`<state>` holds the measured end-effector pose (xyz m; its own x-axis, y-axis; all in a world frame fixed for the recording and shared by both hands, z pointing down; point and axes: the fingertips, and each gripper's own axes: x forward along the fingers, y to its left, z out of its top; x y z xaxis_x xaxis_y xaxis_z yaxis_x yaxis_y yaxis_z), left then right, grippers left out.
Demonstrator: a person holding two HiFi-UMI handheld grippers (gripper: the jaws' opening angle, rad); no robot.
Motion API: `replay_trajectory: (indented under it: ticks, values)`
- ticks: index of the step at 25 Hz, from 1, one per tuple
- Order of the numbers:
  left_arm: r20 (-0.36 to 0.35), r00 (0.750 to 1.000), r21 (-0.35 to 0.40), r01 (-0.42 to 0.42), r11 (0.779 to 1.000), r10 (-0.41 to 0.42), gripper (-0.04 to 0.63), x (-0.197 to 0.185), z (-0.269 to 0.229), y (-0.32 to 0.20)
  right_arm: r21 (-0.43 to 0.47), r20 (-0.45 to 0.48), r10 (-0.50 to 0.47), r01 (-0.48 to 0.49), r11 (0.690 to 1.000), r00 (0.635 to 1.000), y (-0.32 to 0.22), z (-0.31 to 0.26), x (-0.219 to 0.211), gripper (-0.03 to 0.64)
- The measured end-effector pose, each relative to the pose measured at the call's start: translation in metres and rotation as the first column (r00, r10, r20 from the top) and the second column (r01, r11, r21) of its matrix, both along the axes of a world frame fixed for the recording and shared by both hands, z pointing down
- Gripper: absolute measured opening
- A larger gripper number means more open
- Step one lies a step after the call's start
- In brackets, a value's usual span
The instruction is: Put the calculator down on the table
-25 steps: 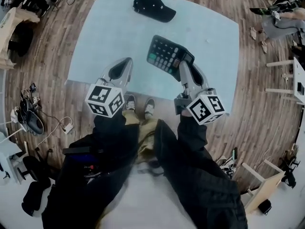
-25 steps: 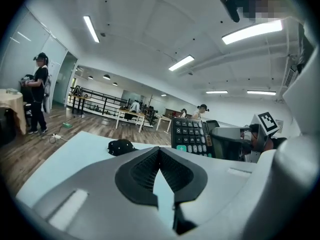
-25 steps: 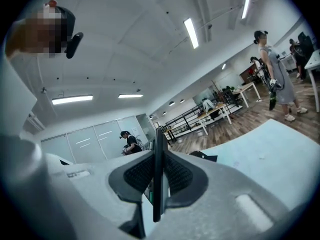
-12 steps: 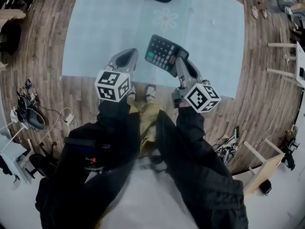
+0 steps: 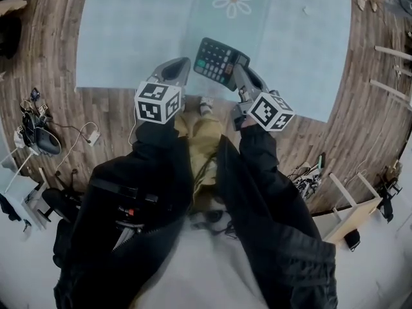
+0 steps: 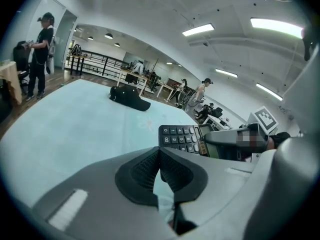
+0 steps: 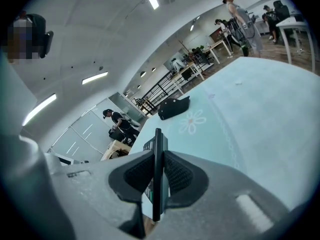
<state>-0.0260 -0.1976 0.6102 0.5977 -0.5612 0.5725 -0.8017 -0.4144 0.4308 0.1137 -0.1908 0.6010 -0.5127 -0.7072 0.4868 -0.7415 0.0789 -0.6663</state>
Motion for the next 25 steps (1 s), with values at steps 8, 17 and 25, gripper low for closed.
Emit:
replay_trajectory:
  ticks: [8, 17, 25]
  values:
    - [0.025, 1.000, -0.112, 0.001, 0.994, 0.001, -0.005, 0.001, 0.048, 0.004, -0.145, 0.099, 0.049, -0.034, 0.989, 0.994, -0.002, 0.069, -0.004, 0.057]
    - [0.029, 1.000, -0.160, -0.008, 0.987, 0.013, -0.005, 0.007, 0.062, 0.002, -0.252, 0.131, 0.074, -0.039, 0.967, 0.989, -0.004, 0.109, -0.009, 0.057]
    - [0.029, 0.999, -0.170, -0.011, 0.985, 0.016, -0.005, 0.011, 0.066, 0.004, -0.290, 0.110, 0.086, -0.051, 0.956, 0.990, -0.002, 0.128, -0.004, 0.063]
